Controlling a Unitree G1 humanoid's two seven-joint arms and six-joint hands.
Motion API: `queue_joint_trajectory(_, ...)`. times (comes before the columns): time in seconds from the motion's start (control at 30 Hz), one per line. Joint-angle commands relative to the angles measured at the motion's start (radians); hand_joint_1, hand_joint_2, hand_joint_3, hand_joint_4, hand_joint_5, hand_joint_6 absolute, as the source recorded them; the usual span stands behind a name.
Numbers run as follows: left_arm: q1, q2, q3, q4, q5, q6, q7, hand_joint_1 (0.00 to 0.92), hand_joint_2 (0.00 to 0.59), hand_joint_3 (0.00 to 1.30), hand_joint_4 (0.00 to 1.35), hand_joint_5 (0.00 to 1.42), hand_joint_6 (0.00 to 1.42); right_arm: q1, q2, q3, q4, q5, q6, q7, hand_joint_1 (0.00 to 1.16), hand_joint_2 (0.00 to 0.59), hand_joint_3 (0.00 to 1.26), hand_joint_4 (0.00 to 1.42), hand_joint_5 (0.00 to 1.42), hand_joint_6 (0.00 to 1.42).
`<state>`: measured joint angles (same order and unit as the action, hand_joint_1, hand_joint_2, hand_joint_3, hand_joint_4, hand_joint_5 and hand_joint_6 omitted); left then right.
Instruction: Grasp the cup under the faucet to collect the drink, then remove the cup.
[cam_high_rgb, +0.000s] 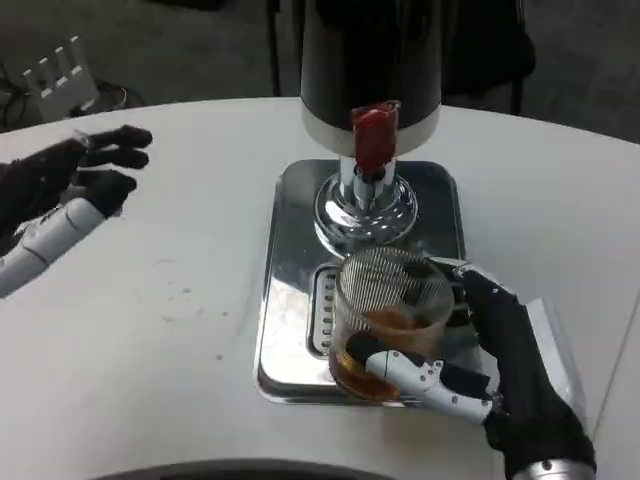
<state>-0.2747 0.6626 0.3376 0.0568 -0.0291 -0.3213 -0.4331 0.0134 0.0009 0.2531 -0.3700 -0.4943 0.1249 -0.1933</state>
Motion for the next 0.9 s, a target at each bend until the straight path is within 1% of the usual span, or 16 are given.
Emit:
queue_joint_trajectory(0.03, 0.1, 0.02, 0.005, -0.077, 0.058, -0.004, 0.022, 0.0, 0.107, 0.26, 0.24, 0.29, 0.39, 0.0, -0.026, 0.012, -0.06, -0.017, -0.052, 0.02, 0.79, 0.207, 0.79, 0.9, 0.98, 0.73)
queue_joint_trajectory(0.23, 0.206, 0.021, -0.017, -0.176, 0.144, 0.01, 0.028, 0.0, 0.106, 0.23, 0.17, 0.22, 0.34, -0.017, -0.062, 0.003, -0.087, -0.026, -0.073, 0.049, 0.79, 0.207, 0.79, 0.9, 0.99, 0.74)
queue_joint_trajectory(0.4, 0.278, 0.012, -0.036, -0.248, 0.216, -0.012, 0.037, 0.0, 0.104, 0.2, 0.1, 0.16, 0.32, -0.022, -0.077, -0.007, -0.105, -0.02, -0.075, 0.07, 0.79, 0.207, 0.8, 0.91, 0.99, 0.75)
queue_joint_trajectory(0.57, 0.33, 0.004, -0.058, -0.287, 0.273, -0.037, 0.058, 0.0, 0.102, 0.14, 0.0, 0.07, 0.27, -0.032, -0.088, -0.012, -0.124, -0.02, -0.076, 0.086, 0.79, 0.207, 0.81, 0.91, 1.01, 0.76)
queue_joint_trajectory(0.67, 0.353, 0.005, -0.071, -0.3, 0.303, -0.06, 0.069, 0.0, 0.106, 0.13, 0.0, 0.05, 0.26, -0.04, -0.094, -0.014, -0.13, -0.02, -0.077, 0.099, 0.79, 0.207, 0.81, 0.93, 1.02, 0.77)
queue_joint_trajectory(0.73, 0.362, 0.007, -0.079, -0.307, 0.318, -0.068, 0.074, 0.0, 0.106, 0.11, 0.0, 0.01, 0.23, -0.044, -0.097, -0.014, -0.132, -0.019, -0.077, 0.111, 0.79, 0.207, 0.81, 0.93, 1.02, 0.77)
queue_joint_trajectory(0.87, 0.377, 0.007, -0.096, -0.324, 0.352, -0.07, 0.08, 0.0, 0.105, 0.08, 0.0, 0.0, 0.2, -0.056, -0.109, -0.012, -0.136, -0.028, -0.092, 0.121, 0.79, 0.205, 0.82, 0.94, 1.02, 0.79)
queue_joint_trajectory(0.9, 0.381, 0.006, -0.102, -0.329, 0.364, -0.069, 0.079, 0.0, 0.105, 0.07, 0.0, 0.0, 0.19, -0.06, -0.113, -0.011, -0.137, -0.028, -0.092, 0.127, 0.8, 0.195, 0.82, 0.94, 1.02, 0.8)
